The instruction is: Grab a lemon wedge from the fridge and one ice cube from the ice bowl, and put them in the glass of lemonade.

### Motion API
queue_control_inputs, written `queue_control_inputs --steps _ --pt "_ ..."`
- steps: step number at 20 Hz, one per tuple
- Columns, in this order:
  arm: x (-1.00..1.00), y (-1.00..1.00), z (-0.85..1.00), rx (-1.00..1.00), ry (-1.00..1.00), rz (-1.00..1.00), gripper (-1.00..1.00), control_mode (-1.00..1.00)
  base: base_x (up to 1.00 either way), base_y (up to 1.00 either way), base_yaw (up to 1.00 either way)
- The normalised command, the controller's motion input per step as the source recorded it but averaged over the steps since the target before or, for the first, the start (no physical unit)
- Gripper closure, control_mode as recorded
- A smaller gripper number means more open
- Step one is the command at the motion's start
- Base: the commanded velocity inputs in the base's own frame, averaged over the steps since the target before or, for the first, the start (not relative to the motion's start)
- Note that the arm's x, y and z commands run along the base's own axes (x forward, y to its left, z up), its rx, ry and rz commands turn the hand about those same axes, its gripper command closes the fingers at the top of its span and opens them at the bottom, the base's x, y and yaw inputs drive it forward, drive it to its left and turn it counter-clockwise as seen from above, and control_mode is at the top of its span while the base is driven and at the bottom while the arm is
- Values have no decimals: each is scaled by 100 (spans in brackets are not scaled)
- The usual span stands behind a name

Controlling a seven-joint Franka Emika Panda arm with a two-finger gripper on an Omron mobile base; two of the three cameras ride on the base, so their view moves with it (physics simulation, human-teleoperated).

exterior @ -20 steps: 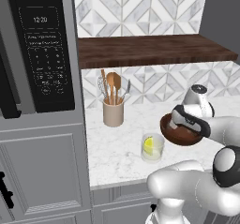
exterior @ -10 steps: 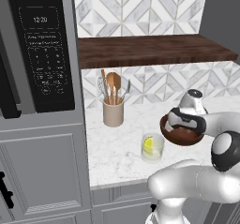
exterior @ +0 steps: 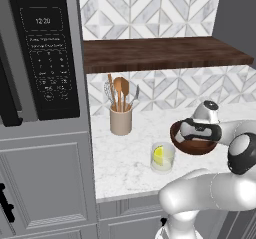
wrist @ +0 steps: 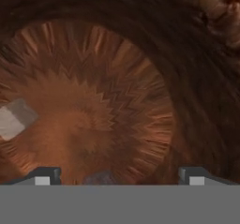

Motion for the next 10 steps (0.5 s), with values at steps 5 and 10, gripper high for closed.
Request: queue_control_inputs --steps 5,10 --pt "36 -30 0 0 0 5 -100 -100 0 0 0" --pt "34 -8 -1 0 0 6 -100 -100 0 0 0"
